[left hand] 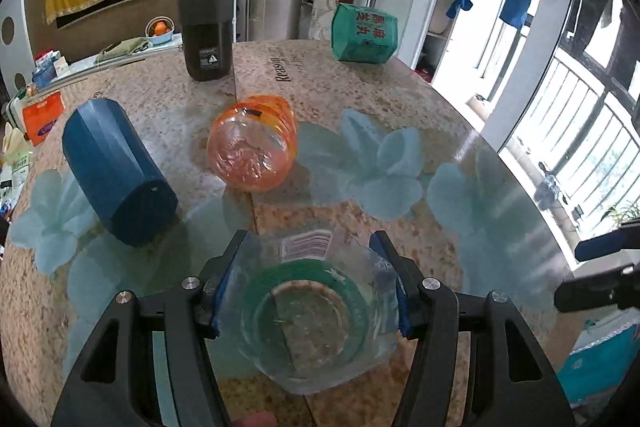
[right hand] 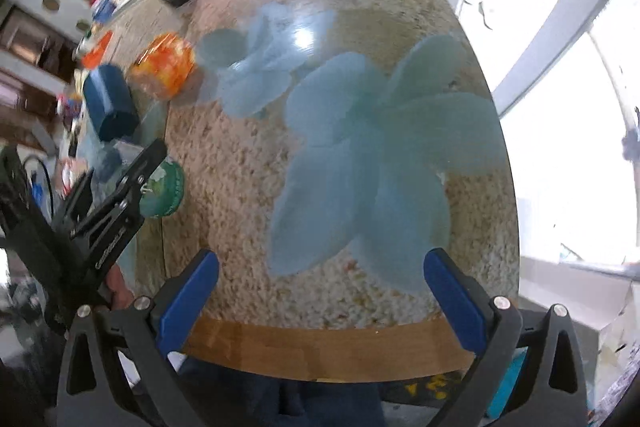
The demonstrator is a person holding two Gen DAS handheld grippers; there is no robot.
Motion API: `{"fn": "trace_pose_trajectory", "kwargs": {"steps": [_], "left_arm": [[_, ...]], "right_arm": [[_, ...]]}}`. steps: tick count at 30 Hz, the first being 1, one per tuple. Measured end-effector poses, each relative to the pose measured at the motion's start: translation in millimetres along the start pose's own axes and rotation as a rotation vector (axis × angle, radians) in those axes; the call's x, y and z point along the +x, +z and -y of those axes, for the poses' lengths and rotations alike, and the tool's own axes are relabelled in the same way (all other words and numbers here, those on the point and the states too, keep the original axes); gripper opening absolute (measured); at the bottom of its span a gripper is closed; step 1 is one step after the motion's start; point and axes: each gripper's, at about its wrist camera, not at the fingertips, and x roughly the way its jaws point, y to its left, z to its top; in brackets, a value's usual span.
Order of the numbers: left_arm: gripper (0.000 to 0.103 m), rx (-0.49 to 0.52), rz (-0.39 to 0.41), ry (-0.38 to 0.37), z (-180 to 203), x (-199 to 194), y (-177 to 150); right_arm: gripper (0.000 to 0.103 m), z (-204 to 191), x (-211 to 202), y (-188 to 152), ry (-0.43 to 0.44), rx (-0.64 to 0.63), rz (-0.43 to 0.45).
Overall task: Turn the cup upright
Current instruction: 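Rotate the bottle upright with the left gripper and lower it onto the table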
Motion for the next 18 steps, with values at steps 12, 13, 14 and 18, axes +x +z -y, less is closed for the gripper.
{"fn": "trace_pose_trajectory", "kwargs": {"steps": [12, 13, 14, 18], "left_arm": [[0.076, 0.000, -0.059, 0.020, 3, 7, -6], [0.076, 0.002, -0.062, 0.019, 3, 8, -5], [0.078, 0.003, -0.064, 0.019, 4, 8, -5], [0.083, 0.006, -0.076, -0.005, 5, 5, -1]], "right_arm": [[0.103, -16, 9, -10, 0.034, -0.027, -0.012], [0.103, -17, 9, -9, 0.034, -0.027, -0.008], [0.103, -16, 7, -10, 0.035, -0.028, -0.007], [0.103, -12, 2, -16, 0.046, -0.027, -0.002]]}}
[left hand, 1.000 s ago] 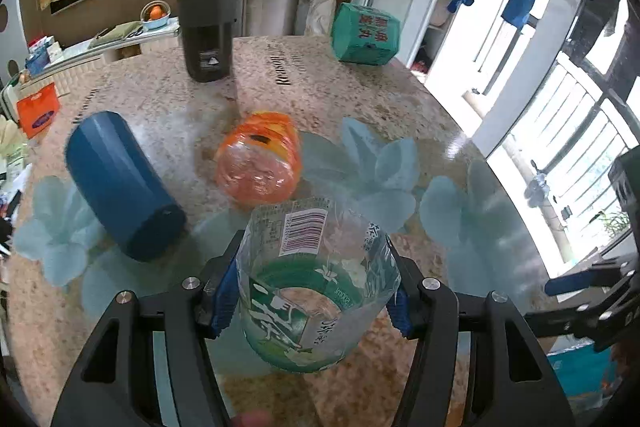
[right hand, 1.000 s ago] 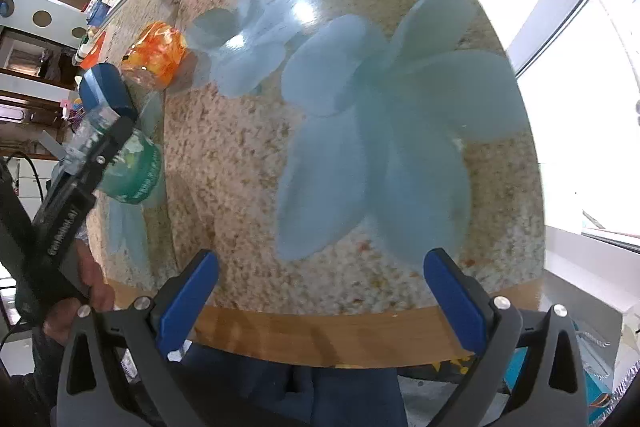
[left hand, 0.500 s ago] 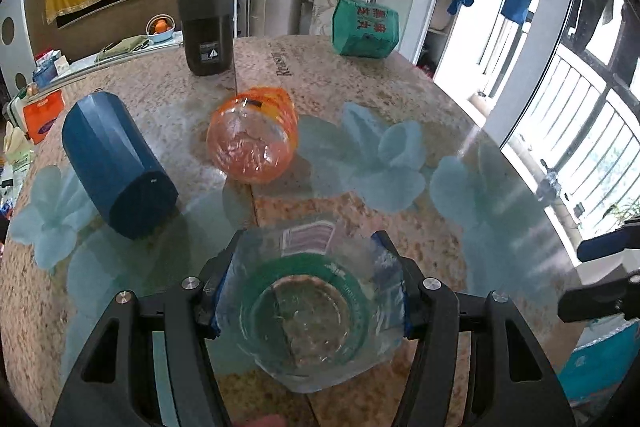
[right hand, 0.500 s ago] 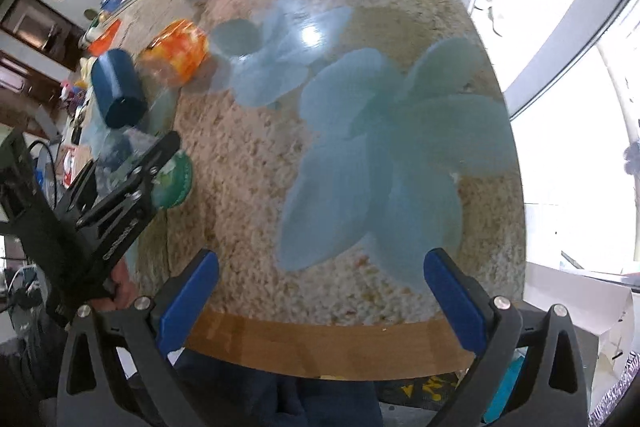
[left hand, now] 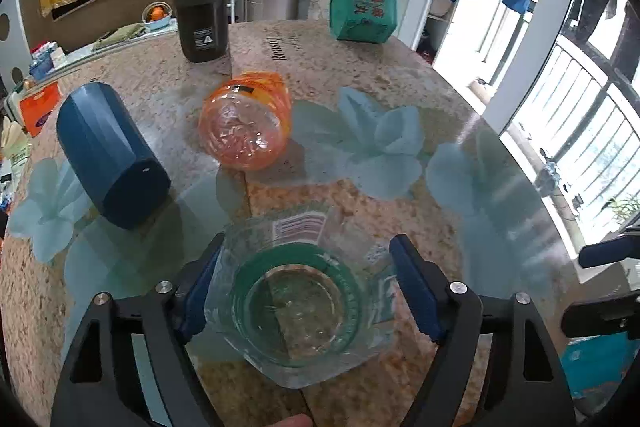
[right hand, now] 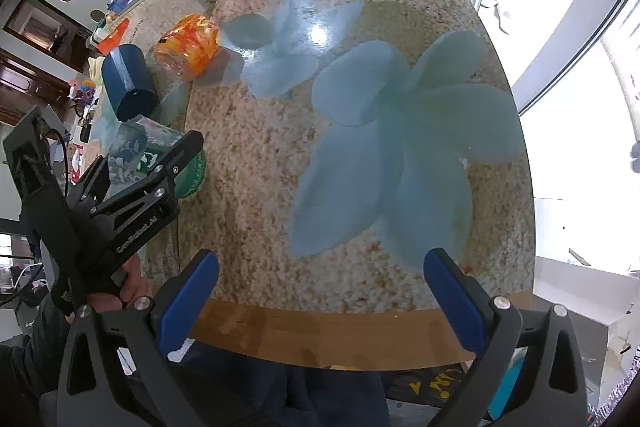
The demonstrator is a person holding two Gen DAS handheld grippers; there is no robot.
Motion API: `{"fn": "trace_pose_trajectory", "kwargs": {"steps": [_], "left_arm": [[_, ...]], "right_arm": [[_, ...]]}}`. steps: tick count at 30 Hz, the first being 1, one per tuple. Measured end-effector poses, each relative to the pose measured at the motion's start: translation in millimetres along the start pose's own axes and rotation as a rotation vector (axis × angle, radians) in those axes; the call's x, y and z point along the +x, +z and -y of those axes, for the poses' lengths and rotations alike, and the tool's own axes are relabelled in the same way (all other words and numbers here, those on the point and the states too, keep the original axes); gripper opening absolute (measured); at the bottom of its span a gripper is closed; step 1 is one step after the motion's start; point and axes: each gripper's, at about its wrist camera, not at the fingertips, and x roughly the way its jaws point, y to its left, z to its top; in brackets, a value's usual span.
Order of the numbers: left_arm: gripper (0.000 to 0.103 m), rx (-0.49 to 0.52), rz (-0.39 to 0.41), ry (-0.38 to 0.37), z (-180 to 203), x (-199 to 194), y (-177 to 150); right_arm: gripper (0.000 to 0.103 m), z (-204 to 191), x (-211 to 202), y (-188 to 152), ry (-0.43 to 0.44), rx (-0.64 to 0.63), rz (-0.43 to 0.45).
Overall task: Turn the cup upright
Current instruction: 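Rotate the bottle upright with the left gripper and lower it onto the table, then open the left gripper and withdraw from the upright bottle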
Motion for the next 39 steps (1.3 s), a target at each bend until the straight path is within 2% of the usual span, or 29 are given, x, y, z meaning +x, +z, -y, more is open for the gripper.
{"fn": "trace_pose_trajectory", "kwargs": {"steps": [4, 7, 10, 17, 22, 27, 33, 39], "left_arm": [[0.085, 0.003, -0.025, -0.001, -1, -1, 2], [0.098, -0.006, -0.034, -0.007, -3, -4, 6], [0.102, -0.008, -0.050, -0.041, -5, -8, 10], [0.102, 0.022, -0.070, -0.053, -1, -27, 17], [0.102, 0.038, -0.102, -0.055, -7, -48, 30], [0.103, 0.061, -0.137, -0.070, -21, -75, 57], [0.103, 0.046, -0.207, -0.121, -41, -94, 84], [0.103, 0.114, -0.215, -0.143, -50, -111, 90]], "right_arm": [[0.103, -4, -1, -1, -0.004, -0.010, 0.008], [0.103, -7, -1, 0, 0.000, -0.020, 0.015], [0.103, -11, 1, 2, 0.006, -0.027, 0.020], [0.103, -20, -1, 7, -0.039, -0.054, 0.054], [0.103, -32, -18, 17, -0.130, -0.076, 0.138], [0.103, -53, -40, 23, -0.183, -0.078, 0.199], [0.103, -81, -59, 25, -0.207, -0.020, 0.251], [0.103, -101, -68, 21, -0.207, 0.088, 0.285]]}}
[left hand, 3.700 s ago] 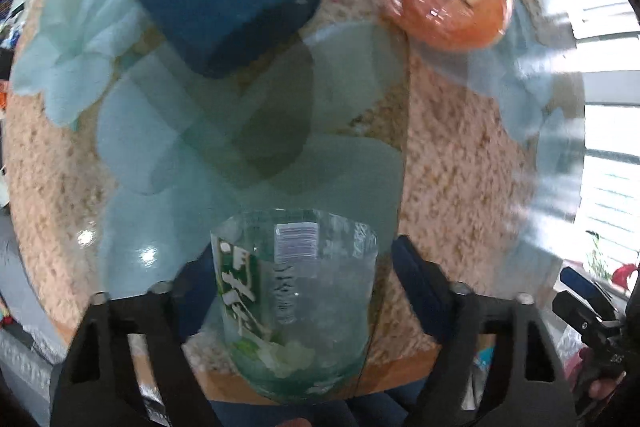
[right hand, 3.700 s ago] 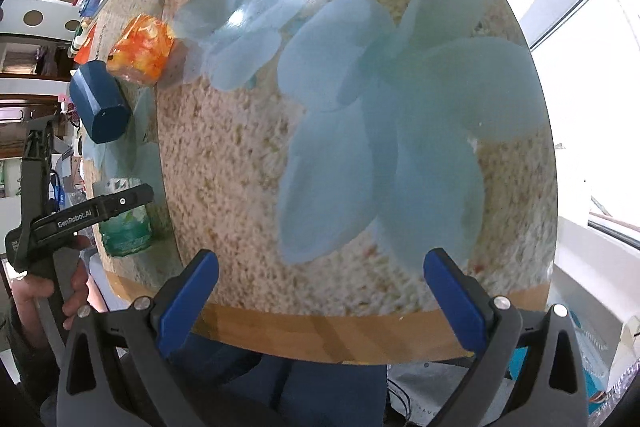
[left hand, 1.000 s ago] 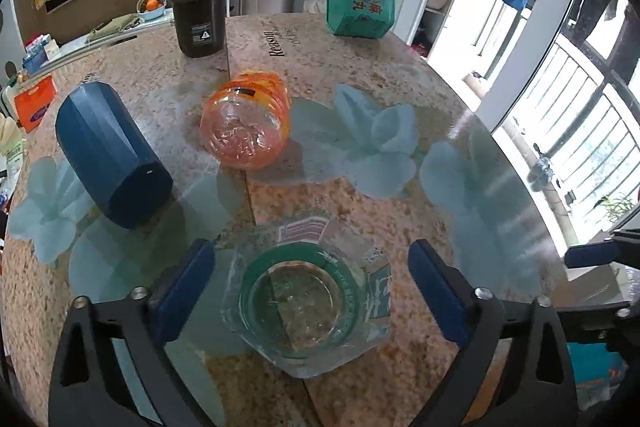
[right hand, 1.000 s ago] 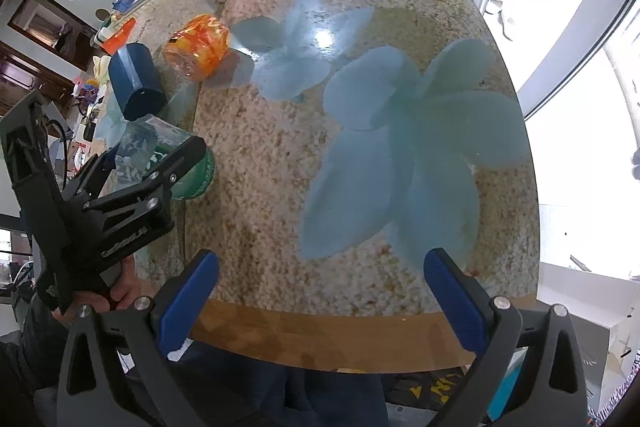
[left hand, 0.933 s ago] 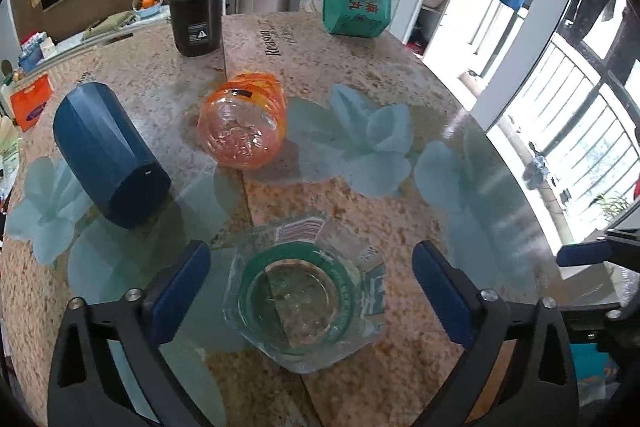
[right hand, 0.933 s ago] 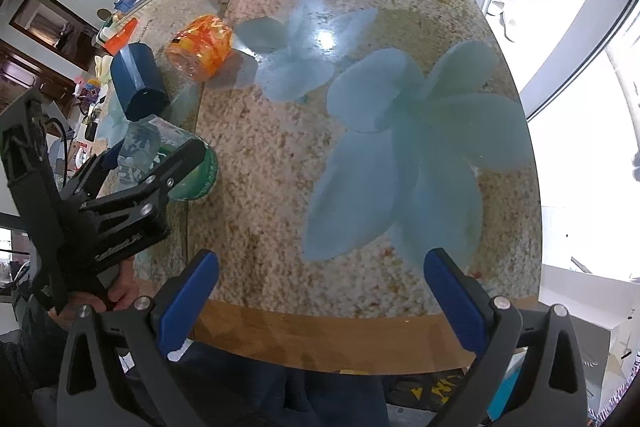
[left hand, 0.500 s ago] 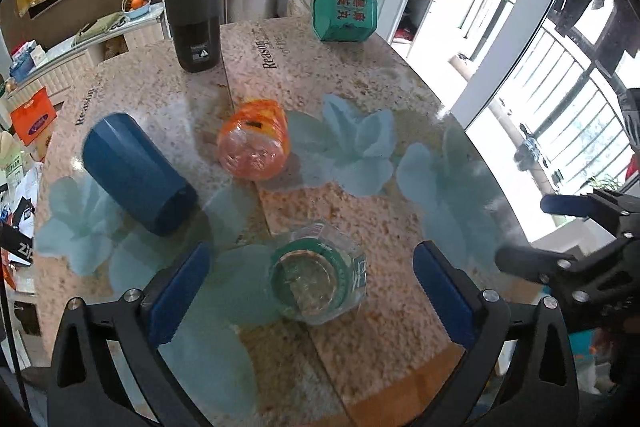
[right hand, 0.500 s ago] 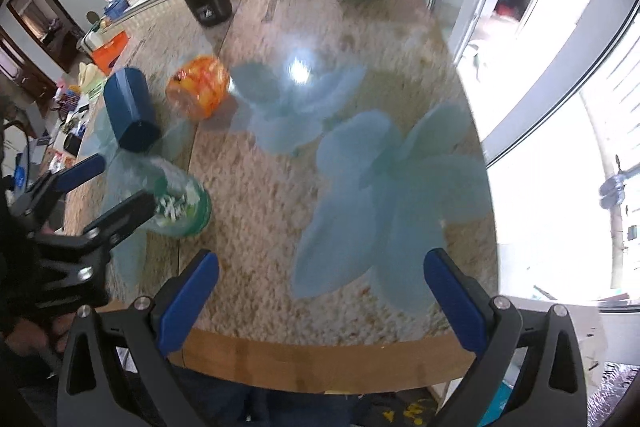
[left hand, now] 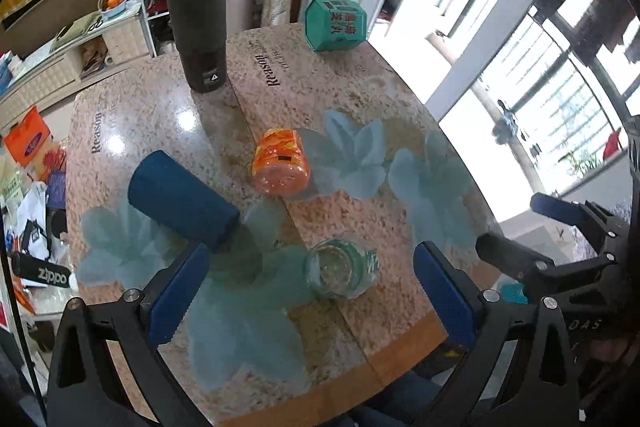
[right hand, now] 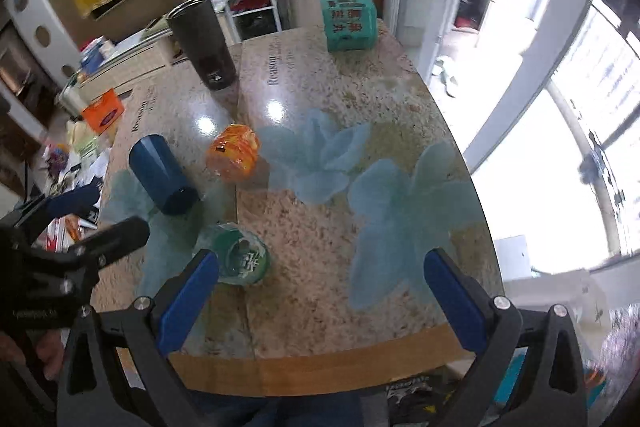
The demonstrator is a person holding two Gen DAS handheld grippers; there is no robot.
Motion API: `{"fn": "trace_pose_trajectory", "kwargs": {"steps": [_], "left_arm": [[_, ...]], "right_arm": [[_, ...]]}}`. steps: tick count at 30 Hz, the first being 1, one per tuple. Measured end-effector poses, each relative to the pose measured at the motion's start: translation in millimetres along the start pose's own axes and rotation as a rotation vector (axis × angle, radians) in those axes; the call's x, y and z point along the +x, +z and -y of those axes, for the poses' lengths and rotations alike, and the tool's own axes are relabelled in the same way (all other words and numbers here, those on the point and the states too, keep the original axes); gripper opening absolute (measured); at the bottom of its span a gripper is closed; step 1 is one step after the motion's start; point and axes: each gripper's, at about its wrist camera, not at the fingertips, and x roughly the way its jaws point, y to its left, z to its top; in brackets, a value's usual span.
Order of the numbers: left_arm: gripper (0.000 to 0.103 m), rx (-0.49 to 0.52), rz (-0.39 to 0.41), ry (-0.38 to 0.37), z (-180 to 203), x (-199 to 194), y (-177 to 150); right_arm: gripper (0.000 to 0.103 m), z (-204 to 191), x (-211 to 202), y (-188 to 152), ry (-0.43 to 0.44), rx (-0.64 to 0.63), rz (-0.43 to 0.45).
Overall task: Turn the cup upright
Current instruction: 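Open the left gripper and withdraw from the upright bottle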
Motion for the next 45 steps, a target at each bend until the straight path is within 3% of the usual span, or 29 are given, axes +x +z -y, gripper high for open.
{"fn": "trace_pose_trajectory", "kwargs": {"steps": [13, 19, 45], "left_arm": [[0.103, 0.092, 0.022, 0.037, -10, -30, -11], [0.103, 0.076, 0.019, 0.018, -19, -33, -13], [0.103, 0.013, -0.001, 0.059, -24, -18, -2]], "right_arm": [[0.103, -29, -25, -21, -0.071, 0.063, 0.065], [0.103, -37, -29, -23, -0.078, 0.058, 0.082], [0.103, -36, -14, -3, -0.047, -0.007, 0.047]]}}
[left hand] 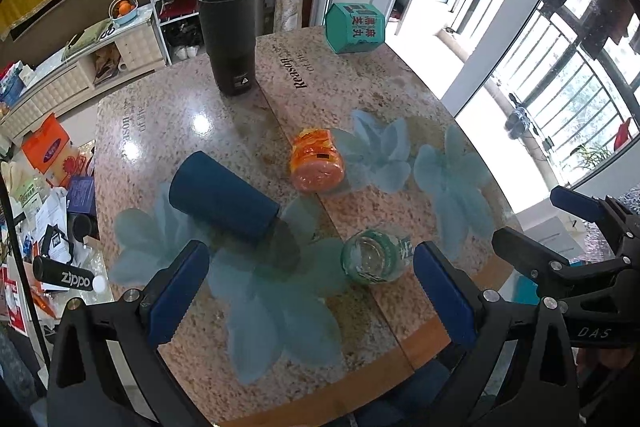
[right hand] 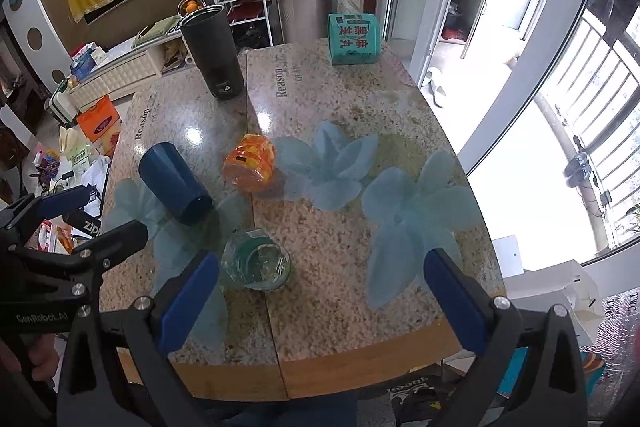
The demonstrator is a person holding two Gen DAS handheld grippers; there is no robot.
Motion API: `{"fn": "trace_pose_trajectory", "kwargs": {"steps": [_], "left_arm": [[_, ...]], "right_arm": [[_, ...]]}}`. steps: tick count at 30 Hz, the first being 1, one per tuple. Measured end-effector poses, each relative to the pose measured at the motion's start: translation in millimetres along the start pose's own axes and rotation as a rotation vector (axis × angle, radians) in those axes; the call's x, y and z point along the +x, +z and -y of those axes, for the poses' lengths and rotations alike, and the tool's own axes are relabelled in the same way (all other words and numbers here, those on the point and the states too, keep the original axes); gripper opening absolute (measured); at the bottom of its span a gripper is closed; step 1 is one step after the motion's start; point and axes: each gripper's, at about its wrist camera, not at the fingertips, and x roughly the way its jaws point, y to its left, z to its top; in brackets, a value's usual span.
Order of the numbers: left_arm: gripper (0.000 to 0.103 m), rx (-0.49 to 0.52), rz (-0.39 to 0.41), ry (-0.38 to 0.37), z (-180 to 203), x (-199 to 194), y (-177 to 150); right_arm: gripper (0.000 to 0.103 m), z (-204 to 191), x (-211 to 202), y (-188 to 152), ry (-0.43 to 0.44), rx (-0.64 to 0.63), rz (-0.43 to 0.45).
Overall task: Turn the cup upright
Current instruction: 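Open the left gripper and withdraw from the upright bottle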
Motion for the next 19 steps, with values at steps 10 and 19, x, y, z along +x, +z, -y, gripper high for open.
{"fn": "trace_pose_trajectory", "kwargs": {"steps": [10, 19], "left_arm": [[0.103, 0.002, -0.007, 0.002, -3.6, 4.1, 2.2], [0.103, -0.005, -0.007, -0.014, -7.6, 5.2, 0.5]], "right_arm": [[0.103, -1.1, 1.9, 3.2, 0.010, -0.004, 0.000], [0.103, -1.3, 2.6, 3.8, 0.019, -0.004, -0.001]]}}
